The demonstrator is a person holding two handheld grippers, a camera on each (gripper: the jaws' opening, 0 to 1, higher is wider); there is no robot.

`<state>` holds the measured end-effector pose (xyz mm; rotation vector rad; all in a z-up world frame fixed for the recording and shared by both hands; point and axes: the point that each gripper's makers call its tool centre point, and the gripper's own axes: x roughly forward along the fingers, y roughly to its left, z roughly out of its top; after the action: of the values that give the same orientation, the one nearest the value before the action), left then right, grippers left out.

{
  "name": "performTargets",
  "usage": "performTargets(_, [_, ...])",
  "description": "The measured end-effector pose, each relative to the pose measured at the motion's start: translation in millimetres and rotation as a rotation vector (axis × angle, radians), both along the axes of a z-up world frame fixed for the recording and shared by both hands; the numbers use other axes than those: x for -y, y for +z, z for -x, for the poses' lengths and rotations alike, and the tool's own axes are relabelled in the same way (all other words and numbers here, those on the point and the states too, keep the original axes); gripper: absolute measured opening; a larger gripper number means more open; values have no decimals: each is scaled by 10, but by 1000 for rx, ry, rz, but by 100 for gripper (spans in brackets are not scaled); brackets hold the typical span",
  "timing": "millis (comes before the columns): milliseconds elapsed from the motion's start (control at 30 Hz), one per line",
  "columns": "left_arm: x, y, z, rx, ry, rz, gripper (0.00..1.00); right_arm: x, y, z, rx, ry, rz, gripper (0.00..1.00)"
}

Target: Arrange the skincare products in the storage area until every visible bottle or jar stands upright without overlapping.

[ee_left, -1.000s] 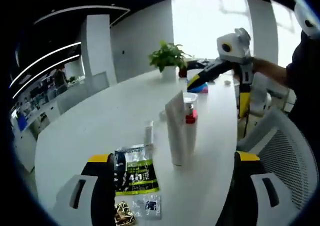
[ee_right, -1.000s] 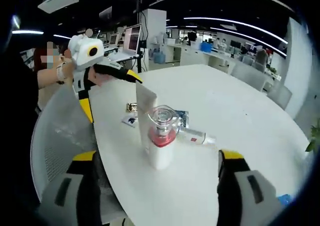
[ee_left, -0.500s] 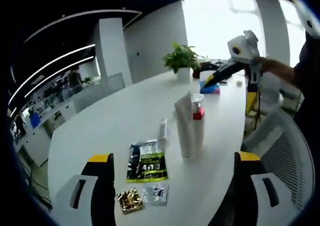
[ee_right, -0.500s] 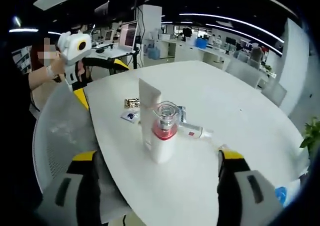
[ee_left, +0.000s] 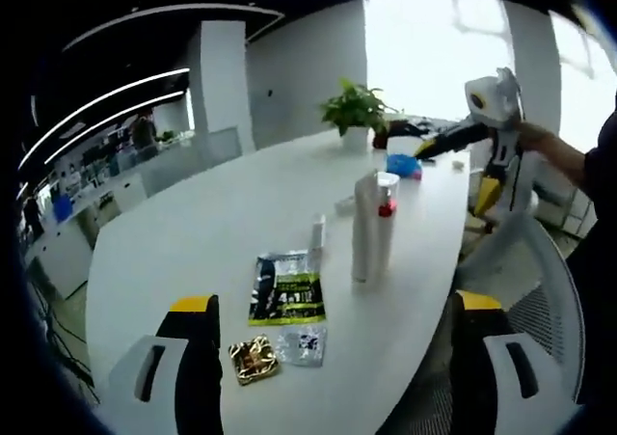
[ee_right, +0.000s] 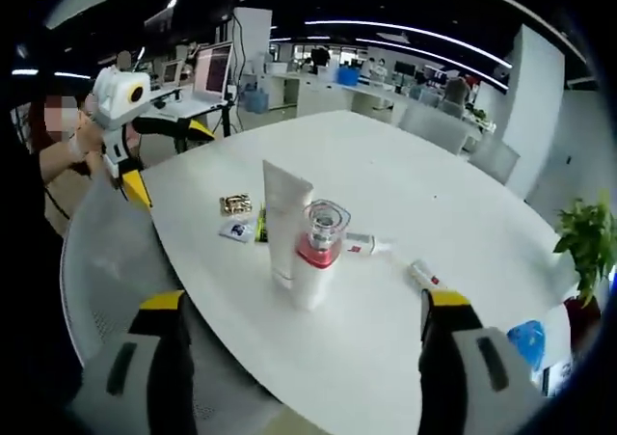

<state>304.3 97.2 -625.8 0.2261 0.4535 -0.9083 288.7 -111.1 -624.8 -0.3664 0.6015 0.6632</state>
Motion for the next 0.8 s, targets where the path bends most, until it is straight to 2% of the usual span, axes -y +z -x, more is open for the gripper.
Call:
performTargets(100, [-68, -4, 87, 2, -40, 0, 97, -63, 7, 72, 2, -31, -7, 99])
performTargets(200, [-117, 2, 155, -26, -66, 28, 97, -101, -5, 137, -1, -71, 19, 99])
performTargets(300, [-199, -64, 205, -57, -91, 3, 97, -119, -7, 197, -7, -97, 34, 99])
performTargets(400, [-234, -82, 246, -60, -119, -9, 97, -140, 7, 261, -12, -117, 29, 99])
performTargets(533, [-291, -116, 198, -49, -87, -34, 97, -126, 29, 309, 2, -129, 49, 98])
performTargets(567, [-300, -104, 161, -50, -51, -12, 97, -111, 26, 296, 5, -131, 48, 97])
performTargets(633, [-280, -75, 170, -54, -54, 22, 97, -74, -11, 266, -5, -110, 53, 96])
performTargets(667, [-259, -43, 159, -61, -31, 58, 97, -43, -25, 249, -10, -109, 57, 96])
performTargets(800, [-212, -43, 151, -71, 0, 61, 97, 144, -50, 99, -15, -81, 74, 93])
